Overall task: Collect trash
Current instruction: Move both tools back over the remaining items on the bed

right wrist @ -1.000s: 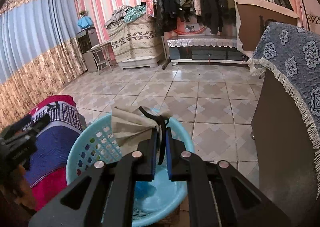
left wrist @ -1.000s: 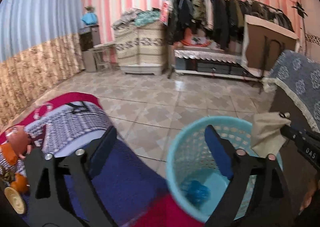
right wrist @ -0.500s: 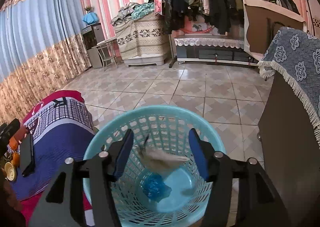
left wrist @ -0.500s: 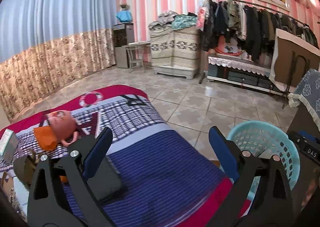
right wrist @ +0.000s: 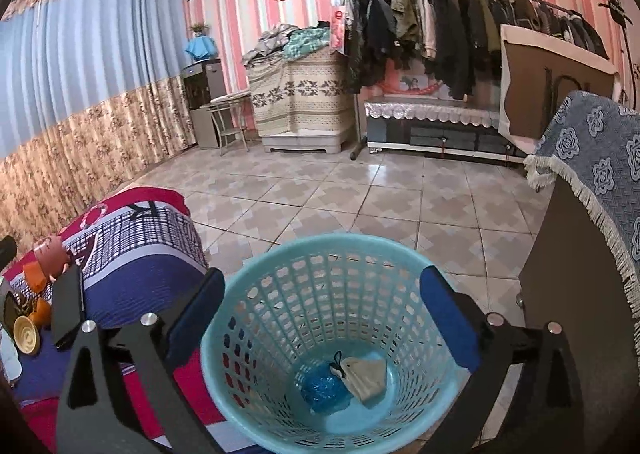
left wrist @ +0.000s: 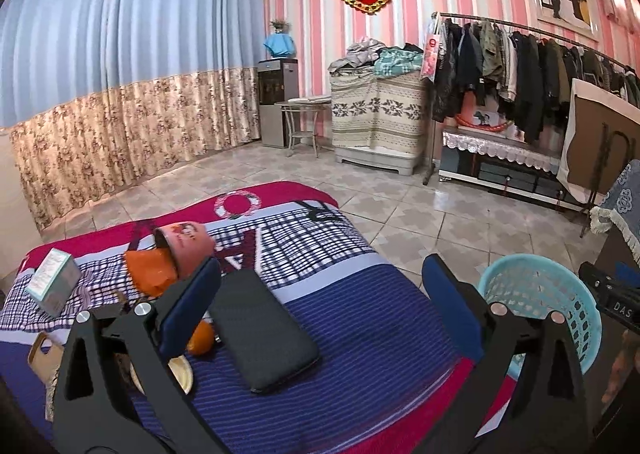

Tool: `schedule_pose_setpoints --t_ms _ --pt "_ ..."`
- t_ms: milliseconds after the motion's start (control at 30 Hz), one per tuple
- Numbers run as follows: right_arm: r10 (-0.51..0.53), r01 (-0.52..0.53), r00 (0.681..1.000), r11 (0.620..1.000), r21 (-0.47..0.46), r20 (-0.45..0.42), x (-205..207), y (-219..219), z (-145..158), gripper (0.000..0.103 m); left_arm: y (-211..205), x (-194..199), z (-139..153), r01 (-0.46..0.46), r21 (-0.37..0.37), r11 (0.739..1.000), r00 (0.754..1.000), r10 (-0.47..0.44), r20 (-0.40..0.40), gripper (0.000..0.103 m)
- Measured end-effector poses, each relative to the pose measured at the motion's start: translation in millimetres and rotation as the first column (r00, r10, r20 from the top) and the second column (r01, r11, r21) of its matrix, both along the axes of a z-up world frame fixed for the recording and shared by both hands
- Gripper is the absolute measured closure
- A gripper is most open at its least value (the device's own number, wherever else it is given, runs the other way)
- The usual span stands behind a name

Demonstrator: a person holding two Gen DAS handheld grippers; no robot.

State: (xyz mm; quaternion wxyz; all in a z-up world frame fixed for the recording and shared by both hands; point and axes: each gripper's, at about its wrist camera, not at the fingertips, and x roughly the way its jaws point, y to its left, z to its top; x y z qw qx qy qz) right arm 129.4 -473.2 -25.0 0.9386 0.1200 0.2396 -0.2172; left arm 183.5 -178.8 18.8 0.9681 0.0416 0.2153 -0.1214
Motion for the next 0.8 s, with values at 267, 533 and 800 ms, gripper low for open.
schedule_pose_setpoints --t_ms 267,533,800 --pt "0.060 -0.060 0.998 0.998 -0.002 0.027 -1.6 24.4 6.4 0.007 27.4 -20.0 -3.9 -0.042 0.016 0.999 0.999 0.042 0.000 0.006" --pt "0.164 -0.163 0.986 0.986 -0.048 0.031 2.0 70.5 13.3 0.007 62.8 -35.5 -2.2 -0.103 0.023 0.994 0.995 0.103 0.003 0.006" --pt "0.274 -0.271 0.961 0.960 -0.063 0.047 -1.9 115.3 15.8 0.007 100.7 -51.3 -1.3 -0.158 0.023 0.987 0.987 0.158 -0.001 0.006"
